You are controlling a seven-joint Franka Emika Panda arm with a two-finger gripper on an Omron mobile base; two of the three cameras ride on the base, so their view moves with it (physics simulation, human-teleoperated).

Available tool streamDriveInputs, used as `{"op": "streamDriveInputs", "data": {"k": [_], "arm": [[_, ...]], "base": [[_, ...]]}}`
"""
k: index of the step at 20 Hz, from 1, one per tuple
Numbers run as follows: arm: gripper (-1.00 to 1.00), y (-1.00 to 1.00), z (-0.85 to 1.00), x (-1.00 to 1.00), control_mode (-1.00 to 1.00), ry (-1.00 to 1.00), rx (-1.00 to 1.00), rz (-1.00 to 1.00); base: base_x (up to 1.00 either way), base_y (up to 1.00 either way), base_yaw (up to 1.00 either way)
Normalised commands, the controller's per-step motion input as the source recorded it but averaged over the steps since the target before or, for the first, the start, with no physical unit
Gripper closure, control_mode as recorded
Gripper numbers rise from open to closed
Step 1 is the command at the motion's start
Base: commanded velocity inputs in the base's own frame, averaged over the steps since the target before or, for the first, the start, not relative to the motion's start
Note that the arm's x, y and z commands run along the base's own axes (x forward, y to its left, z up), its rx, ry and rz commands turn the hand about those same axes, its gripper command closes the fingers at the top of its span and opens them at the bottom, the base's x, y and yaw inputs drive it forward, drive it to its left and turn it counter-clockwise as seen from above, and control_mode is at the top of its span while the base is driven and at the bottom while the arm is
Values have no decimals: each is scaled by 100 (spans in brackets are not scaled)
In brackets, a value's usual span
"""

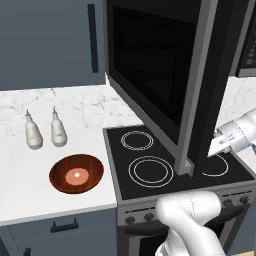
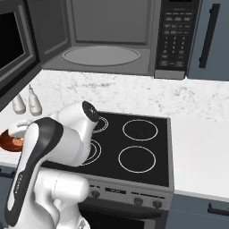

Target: Open the microwave, place the bowl with waffle inside the microwave, then close the microwave door and turn it on.

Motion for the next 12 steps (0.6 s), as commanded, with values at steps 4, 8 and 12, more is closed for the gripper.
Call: {"op": "streamDriveInputs", "data": {"k": [4, 8, 12], "arm": [[-100, 43, -10, 9, -100, 0, 0, 0], [-100, 42, -1, 24, -100, 0, 0, 0], [-100, 22, -1, 29, -100, 0, 0, 0]], "base": [[0, 0, 0], [0, 0, 0], [0, 0, 0]]}}
